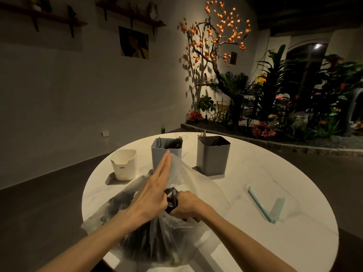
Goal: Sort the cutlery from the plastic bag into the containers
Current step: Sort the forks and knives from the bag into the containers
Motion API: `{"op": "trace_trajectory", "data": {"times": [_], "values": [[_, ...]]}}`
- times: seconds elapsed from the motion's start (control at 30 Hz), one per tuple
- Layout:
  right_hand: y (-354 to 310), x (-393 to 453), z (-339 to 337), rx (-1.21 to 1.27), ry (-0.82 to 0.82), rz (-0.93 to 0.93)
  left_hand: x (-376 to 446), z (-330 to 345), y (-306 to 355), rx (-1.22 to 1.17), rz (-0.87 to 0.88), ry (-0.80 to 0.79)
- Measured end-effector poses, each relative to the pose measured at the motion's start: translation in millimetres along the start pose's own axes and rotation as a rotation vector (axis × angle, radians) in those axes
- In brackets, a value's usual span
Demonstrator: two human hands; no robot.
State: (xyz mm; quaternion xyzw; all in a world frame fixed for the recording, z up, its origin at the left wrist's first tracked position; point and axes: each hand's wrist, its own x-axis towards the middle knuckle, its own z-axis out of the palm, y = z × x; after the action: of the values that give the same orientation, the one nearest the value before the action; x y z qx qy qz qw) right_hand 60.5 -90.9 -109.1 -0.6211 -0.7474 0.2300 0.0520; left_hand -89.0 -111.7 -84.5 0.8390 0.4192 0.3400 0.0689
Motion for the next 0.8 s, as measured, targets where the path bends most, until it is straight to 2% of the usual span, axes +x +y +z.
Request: {"op": "trace_trajectory", "data": {"times": [0.23,0.4,0.6,0.7,0.8], "values": [[5.7,-8.2,-19.3,-0.076,-0.020,0.063,1.5,-4.0,-1.3,-0.021,-0.022,-0.028],[4.5,-18.4,-43.0,-0.040,-0.047,0.023,6.6,-3.4,-4.3,-0.029,-0.067,-0.042],[11.5,-33.0,-69.6,-0.128,-0.064,-0.018,10.9,-4.6,-3.9,-0.028,-0.073,-0.058],[15.7,-39.2,-68.9,-0.066,-0.072,-0.025,14.2,-2.5,-0.9,-0.104,-0.132,-0.067],[19.9,-35.4,-52.0,0.104,-0.113,-0.008,16.8,2.4,11.9,-0.197,-0.156,-0.068]]}}
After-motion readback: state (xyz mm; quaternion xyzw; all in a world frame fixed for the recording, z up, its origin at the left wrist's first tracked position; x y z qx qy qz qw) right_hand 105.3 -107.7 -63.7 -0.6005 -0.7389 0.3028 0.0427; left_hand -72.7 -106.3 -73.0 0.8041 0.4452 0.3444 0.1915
